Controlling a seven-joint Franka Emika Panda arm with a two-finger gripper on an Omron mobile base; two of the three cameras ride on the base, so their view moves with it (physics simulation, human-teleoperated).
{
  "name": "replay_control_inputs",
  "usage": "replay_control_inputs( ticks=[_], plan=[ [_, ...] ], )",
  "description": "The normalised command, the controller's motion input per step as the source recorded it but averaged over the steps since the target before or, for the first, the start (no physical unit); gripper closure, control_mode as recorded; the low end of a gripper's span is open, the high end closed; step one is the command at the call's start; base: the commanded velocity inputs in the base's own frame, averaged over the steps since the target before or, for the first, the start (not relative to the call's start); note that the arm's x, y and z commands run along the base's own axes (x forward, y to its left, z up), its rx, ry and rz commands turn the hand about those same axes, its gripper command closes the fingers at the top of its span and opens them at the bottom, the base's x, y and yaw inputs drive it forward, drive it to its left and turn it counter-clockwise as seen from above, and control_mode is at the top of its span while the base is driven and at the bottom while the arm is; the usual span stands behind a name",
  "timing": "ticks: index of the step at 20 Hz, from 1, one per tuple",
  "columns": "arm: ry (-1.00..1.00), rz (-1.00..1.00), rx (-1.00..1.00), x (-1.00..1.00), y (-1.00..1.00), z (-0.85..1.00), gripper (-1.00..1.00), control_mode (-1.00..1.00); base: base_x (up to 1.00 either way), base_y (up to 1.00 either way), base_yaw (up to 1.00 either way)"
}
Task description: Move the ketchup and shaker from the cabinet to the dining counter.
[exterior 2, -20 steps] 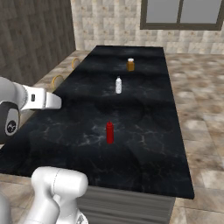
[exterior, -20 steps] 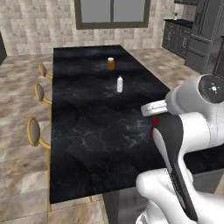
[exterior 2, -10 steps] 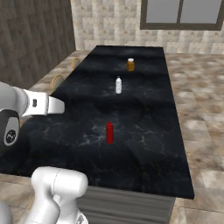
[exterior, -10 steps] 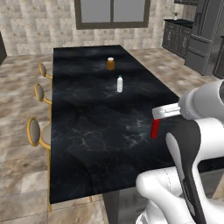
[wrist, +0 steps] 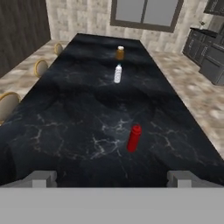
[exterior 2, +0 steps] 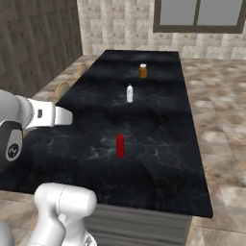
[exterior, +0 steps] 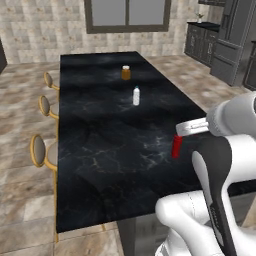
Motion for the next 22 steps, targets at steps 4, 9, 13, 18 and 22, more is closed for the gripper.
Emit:
replay_control_inputs(
  ticks=[4,9,13,18,22],
  plan=[
    [0.0,0.0,0.0,0.0,0.0,0.0,-1.0,1.0,-0.77,-0.44,-0.3],
    [0.0,0.0,0.0,0.0,0.0,0.0,-1.0,1.0,-0.26,-0.53,-0.69],
    [0.0,0.0,0.0,0.0,0.0,0.0,-1.0,1.0,0.0,-0.71,-0.8],
    [0.0,0.0,0.0,0.0,0.0,0.0,-1.0,1.0,0.0,-0.91,-0.77],
    [0.0,0.0,0.0,0.0,0.0,0.0,-1.0,1.0,0.0,-1.0,-0.72]
  ],
)
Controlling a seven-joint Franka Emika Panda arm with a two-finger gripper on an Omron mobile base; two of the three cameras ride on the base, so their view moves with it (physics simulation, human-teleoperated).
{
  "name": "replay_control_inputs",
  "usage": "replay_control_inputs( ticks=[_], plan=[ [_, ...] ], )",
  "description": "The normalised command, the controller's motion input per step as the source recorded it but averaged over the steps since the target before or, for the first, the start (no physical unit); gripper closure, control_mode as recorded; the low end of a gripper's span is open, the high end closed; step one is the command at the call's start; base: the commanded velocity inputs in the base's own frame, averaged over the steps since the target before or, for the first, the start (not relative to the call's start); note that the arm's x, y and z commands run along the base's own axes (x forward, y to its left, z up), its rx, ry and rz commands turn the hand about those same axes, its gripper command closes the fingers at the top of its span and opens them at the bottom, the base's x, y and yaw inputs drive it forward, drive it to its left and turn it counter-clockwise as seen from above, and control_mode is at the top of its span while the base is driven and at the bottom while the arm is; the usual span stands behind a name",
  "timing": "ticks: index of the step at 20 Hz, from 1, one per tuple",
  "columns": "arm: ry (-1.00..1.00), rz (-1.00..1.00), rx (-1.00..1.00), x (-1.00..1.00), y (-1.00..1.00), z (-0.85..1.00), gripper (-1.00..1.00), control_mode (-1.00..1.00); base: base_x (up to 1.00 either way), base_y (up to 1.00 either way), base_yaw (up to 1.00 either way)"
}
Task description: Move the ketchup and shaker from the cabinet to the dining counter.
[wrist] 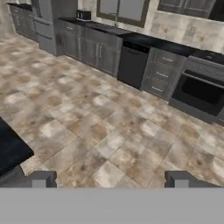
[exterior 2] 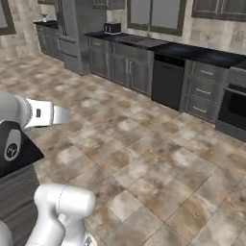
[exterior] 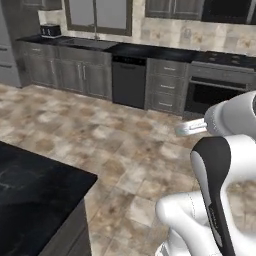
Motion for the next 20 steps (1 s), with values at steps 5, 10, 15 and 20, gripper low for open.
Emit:
replay_control_inputs(
  ticks=[5,10,15,20],
  plan=[
    [0.0,0.0,0.0,0.0,0.0,0.0,-1.0,1.0,0.05,-0.99,-0.66],
    [0.0,0.0,0.0,0.0,0.0,0.0,-1.0,1.0,0.35,-0.84,-0.61],
    [0.0,0.0,0.0,0.0,0.0,0.0,-1.0,1.0,0.8,-0.55,-0.5],
    [0.0,0.0,0.0,0.0,0.0,0.0,-1.0,1.0,0.78,-0.03,-0.28]
  ],
)
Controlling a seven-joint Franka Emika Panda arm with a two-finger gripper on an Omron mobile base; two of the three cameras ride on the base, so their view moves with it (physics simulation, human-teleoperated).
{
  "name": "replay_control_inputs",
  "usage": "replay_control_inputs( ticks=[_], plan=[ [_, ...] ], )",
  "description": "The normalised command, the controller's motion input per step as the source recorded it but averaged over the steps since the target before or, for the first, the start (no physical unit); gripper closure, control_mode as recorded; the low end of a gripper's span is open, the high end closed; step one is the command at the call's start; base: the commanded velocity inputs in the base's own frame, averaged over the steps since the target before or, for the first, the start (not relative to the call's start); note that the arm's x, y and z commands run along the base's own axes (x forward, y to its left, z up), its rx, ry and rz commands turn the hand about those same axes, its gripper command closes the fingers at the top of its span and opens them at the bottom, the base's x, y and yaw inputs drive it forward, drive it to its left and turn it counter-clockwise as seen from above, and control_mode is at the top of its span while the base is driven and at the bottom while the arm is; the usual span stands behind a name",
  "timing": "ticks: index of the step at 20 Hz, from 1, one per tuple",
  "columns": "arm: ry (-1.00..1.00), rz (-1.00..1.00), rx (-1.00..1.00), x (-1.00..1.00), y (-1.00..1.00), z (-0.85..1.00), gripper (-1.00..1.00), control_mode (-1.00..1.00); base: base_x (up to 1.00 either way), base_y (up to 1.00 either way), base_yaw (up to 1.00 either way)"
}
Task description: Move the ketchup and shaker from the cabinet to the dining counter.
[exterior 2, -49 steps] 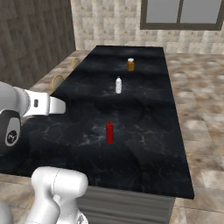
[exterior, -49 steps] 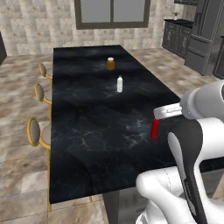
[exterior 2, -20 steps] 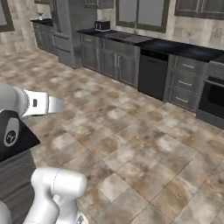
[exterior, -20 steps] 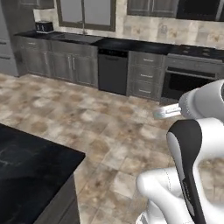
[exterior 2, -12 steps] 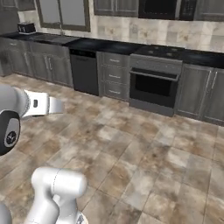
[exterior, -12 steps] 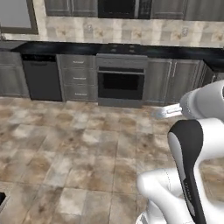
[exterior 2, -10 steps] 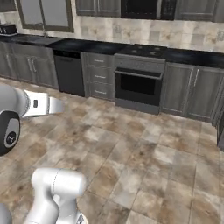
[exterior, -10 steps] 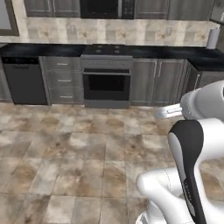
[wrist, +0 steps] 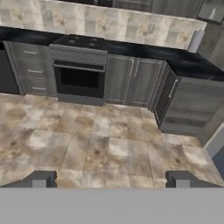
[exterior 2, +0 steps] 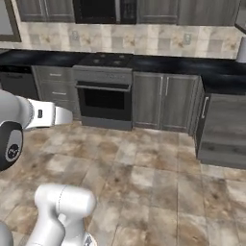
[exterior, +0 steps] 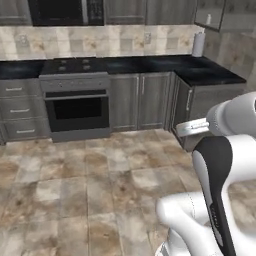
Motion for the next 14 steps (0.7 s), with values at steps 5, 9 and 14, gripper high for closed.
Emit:
replay_control_inputs(
  ticks=[5,9,14],
  plan=[
    [0.0,0.0,0.0,0.0,0.0,0.0,-1.0,1.0,0.89,-0.01,-0.21],
    [0.0,0.0,0.0,0.0,0.0,0.0,-1.0,1.0,1.0,-0.08,-0.22],
    [0.0,0.0,0.0,0.0,0.0,0.0,-1.0,1.0,1.0,-0.12,-0.25]
  ],
)
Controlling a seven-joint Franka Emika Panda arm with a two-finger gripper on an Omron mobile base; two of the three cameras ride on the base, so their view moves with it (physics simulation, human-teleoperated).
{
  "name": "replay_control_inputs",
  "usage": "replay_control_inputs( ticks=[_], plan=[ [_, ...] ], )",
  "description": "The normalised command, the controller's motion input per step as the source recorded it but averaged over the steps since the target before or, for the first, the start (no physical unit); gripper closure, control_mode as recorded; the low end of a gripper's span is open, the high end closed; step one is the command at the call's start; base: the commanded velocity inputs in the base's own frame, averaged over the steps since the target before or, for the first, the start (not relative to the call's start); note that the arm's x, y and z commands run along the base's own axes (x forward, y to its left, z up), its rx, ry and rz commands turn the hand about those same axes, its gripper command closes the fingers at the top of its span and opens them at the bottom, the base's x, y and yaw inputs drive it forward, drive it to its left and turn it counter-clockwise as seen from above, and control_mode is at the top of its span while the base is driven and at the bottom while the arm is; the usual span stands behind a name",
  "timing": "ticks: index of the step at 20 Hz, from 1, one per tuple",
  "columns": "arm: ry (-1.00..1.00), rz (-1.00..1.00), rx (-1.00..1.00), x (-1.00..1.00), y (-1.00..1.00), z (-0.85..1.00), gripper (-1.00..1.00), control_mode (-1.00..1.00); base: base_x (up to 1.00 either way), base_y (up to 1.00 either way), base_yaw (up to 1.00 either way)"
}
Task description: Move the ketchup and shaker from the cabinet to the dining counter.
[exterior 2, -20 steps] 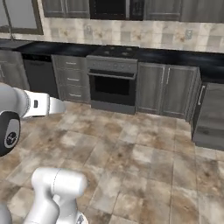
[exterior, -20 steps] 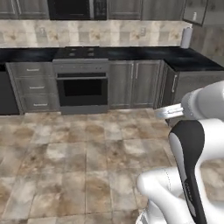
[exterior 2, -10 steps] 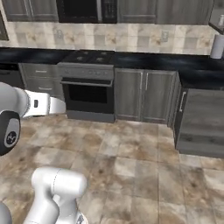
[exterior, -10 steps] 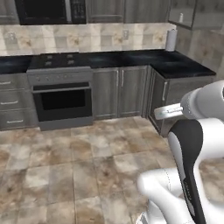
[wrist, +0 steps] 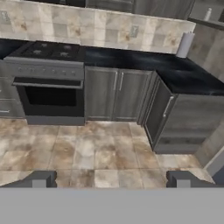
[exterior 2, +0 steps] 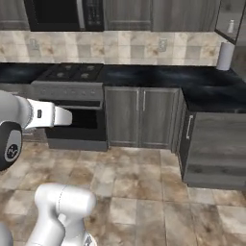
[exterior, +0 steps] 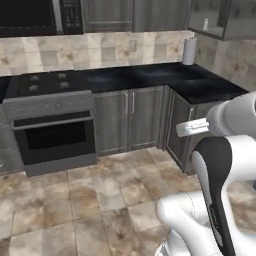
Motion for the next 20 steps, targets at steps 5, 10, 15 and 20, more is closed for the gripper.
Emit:
replay_control_inputs(
  ticks=[5,10,15,20],
  plan=[
    [0.0,0.0,0.0,0.0,0.0,0.0,-1.0,1.0,1.0,-0.34,-0.3],
    [0.0,0.0,0.0,0.0,0.0,0.0,-1.0,1.0,0.97,-0.37,-0.41],
    [0.0,0.0,0.0,0.0,0.0,0.0,-1.0,1.0,0.62,-0.22,-0.64],
    [0.0,0.0,0.0,0.0,0.0,0.0,-1.0,1.0,0.52,0.0,-0.67]
  ],
)
